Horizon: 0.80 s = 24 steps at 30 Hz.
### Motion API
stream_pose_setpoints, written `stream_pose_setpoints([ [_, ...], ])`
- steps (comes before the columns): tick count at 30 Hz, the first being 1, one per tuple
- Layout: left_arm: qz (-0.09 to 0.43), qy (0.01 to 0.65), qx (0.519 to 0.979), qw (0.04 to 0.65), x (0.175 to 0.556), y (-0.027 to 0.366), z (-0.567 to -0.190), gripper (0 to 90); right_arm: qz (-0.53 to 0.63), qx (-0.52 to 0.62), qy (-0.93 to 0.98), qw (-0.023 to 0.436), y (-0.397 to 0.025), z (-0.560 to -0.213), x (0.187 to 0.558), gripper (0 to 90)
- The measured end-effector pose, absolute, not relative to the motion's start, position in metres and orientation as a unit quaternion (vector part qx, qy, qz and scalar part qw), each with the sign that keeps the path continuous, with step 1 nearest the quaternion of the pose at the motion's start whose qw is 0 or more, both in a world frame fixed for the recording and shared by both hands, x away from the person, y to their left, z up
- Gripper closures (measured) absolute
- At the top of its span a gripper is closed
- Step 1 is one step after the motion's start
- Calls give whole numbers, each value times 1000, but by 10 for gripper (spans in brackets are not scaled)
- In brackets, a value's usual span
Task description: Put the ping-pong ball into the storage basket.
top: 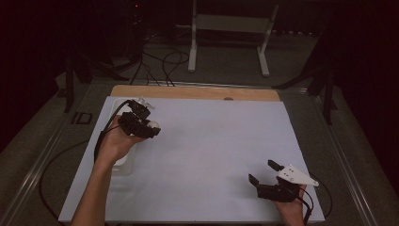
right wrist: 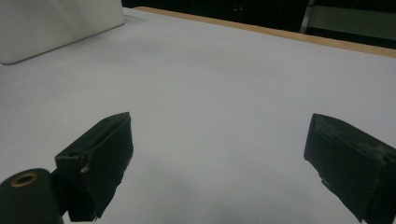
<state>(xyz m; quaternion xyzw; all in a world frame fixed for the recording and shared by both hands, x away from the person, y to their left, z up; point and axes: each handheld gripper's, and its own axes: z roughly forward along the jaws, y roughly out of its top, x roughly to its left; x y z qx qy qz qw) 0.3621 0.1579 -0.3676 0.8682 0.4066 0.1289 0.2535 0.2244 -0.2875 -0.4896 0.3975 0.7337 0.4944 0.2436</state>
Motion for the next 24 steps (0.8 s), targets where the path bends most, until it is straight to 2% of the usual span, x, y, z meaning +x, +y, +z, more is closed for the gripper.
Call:
stream_pose_setpoints([
  [24, 138, 421, 860, 253, 363, 174, -366, 513, 495, 397, 733, 245, -288, -489, 224, 76],
])
